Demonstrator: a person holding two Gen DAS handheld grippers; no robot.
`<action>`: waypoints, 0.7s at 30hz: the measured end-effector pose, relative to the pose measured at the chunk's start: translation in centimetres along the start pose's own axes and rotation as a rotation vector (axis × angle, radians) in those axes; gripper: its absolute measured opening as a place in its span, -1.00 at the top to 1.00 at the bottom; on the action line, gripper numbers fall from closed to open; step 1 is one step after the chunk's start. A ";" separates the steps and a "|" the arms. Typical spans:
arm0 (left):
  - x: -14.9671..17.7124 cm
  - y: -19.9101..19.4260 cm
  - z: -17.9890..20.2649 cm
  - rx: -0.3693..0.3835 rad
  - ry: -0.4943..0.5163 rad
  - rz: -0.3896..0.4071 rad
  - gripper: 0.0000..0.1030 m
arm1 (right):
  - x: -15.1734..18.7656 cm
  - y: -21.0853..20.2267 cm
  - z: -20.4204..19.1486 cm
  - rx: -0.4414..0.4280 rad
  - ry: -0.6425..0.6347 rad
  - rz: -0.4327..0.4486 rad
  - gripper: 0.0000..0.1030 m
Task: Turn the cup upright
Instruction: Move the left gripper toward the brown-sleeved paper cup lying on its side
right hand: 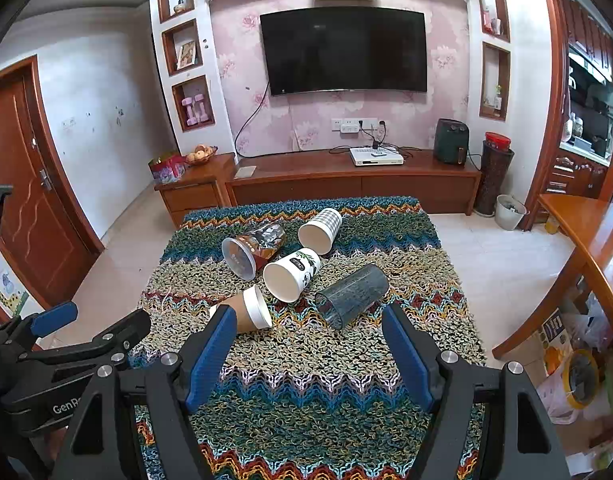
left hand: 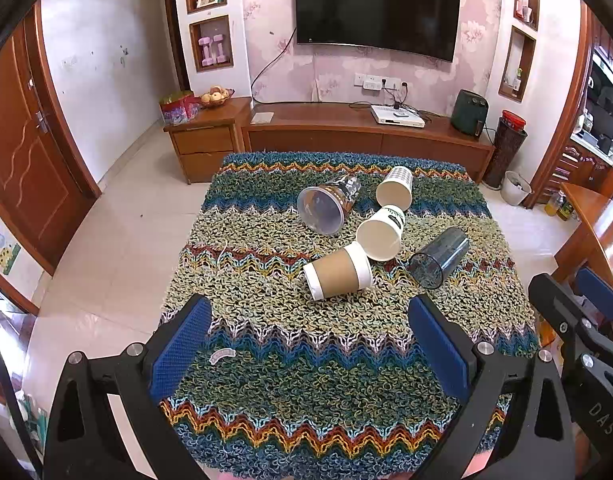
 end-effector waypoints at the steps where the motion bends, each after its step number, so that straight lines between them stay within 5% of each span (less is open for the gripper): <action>1: 0.0 0.0 0.0 -0.001 0.001 0.005 -0.93 | 0.0 0.1 0.0 0.001 -0.001 -0.001 -0.47; 21: 0.3 3.6 0.9 -0.017 0.064 -0.029 -0.93 | 0.6 3.8 0.7 0.018 0.029 -0.059 -0.47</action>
Point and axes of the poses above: each gripper's, at about its wrist camera, not at the fingertips, and y roughly the way its jaws point, z to its right, x to its underside, the point moved 10 cm from there along y, roughly the way its jaws point, and after that the axes turned 11 degrees about -y, right-handed, at the moved point
